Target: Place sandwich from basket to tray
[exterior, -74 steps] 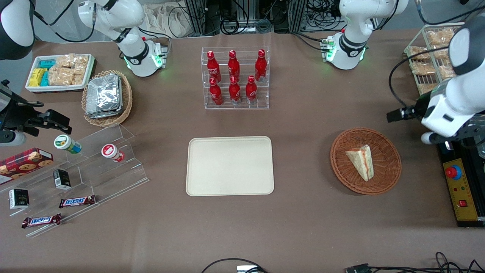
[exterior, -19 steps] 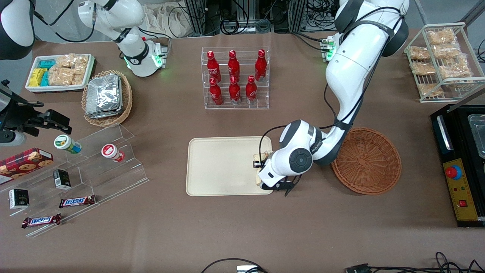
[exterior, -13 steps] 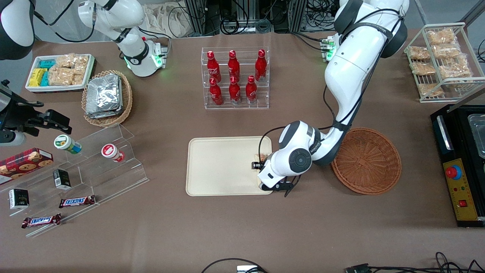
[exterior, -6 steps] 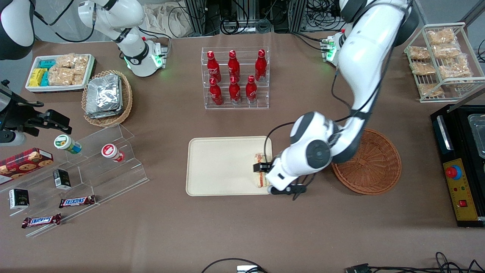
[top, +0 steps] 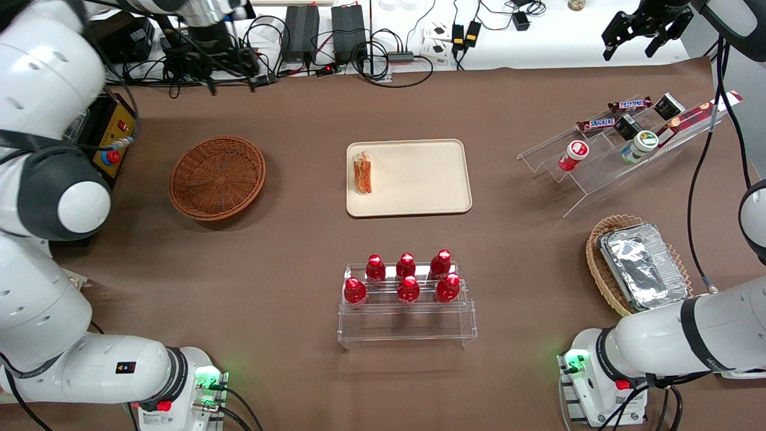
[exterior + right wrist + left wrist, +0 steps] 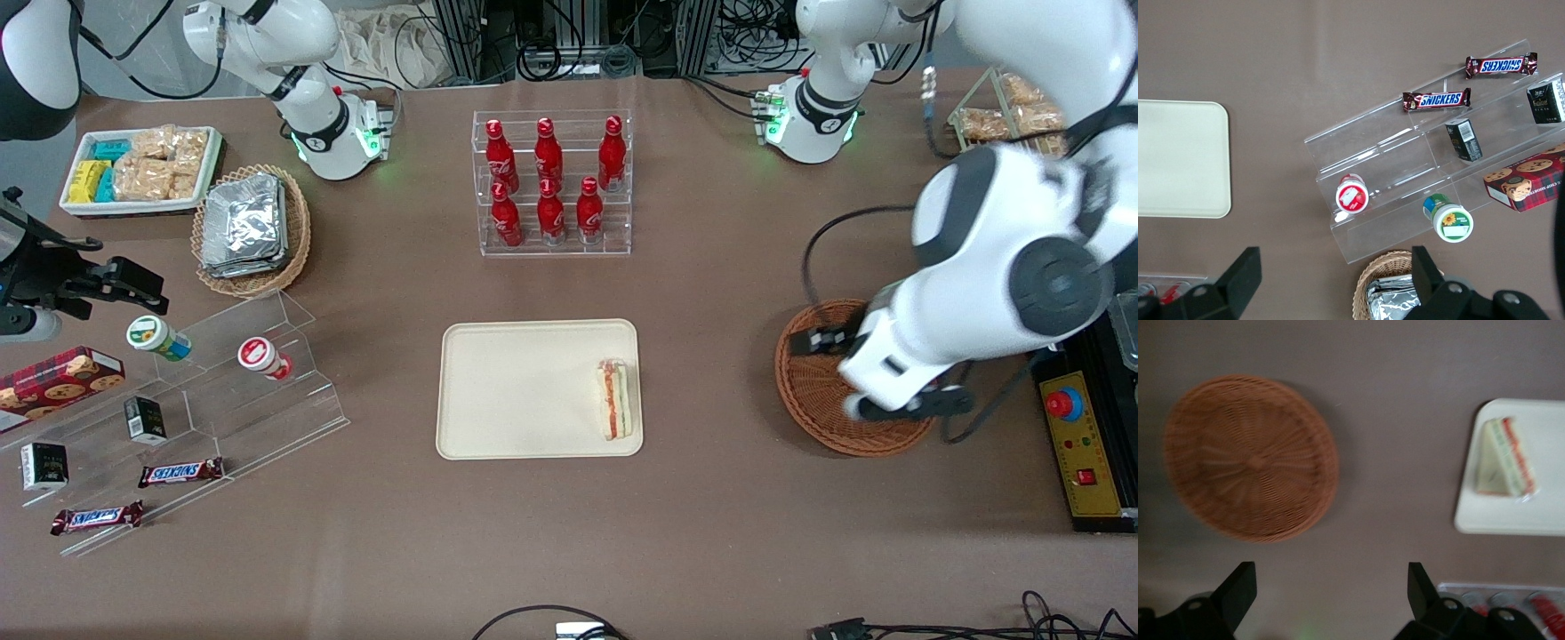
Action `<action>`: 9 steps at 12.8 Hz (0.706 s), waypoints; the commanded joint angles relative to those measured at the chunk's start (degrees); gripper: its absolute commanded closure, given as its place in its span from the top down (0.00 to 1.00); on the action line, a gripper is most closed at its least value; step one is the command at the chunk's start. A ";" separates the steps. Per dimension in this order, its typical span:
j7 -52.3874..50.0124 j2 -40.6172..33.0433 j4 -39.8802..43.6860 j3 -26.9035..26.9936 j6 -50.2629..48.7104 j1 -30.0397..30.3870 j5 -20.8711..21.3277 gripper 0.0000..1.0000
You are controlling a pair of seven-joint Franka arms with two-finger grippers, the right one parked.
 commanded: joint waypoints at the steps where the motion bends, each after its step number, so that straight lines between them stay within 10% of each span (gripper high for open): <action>1: 6.92 -7.46 -3.87 -0.57 -6.51 6.12 1.07 1.00; 9: 10.28 -24.51 -27.92 0.65 2.84 9.59 1.76 1.00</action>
